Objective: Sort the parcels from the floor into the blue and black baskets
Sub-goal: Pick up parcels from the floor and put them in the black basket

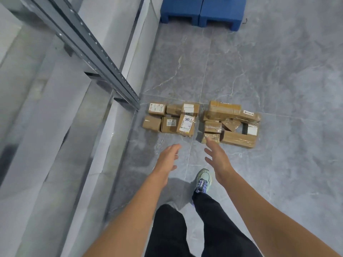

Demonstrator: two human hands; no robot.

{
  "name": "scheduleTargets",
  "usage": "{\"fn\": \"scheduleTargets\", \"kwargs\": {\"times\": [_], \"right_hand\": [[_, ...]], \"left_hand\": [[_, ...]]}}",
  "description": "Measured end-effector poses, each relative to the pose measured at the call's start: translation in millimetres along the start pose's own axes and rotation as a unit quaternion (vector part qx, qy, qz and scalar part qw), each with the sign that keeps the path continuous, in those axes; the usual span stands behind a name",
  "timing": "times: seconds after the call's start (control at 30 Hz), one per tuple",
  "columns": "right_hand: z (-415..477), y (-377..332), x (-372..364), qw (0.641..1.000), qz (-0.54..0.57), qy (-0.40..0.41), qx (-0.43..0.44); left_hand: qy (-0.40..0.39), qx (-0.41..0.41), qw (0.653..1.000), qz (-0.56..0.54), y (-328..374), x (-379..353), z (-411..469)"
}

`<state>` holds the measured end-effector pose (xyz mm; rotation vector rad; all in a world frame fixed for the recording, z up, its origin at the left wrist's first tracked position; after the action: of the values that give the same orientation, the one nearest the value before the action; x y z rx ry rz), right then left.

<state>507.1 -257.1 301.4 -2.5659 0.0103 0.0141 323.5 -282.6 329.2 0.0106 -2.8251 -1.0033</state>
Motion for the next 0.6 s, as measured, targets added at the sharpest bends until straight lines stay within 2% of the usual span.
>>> {"fn": "scheduleTargets", "kwargs": {"times": [0.23,0.43,0.6], "right_hand": [[111,-15,11,0.999,0.014,0.01,-0.048],[233,3,-5,0.996,0.026,0.01,-0.09],[338,35,-15,0.989,0.043,0.049,-0.131]], "left_hand": [[0.021,0.042,0.999,0.009,8,-2,112],[0.027,0.07,0.997,0.034,-6,-4,239],[0.009,0.084,0.994,0.07,-36,-12,356]]}}
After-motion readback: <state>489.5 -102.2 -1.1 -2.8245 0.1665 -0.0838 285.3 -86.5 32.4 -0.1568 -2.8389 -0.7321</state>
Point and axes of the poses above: each hand's wrist, its own z-axis towards the middle knuckle, its own x-axis out of the back of the hand, y = z × x, the point moved 7 cm from there along z, towards the middle knuckle, and after that the axes turned 5 degrees about -x, right-handed, at the moved point
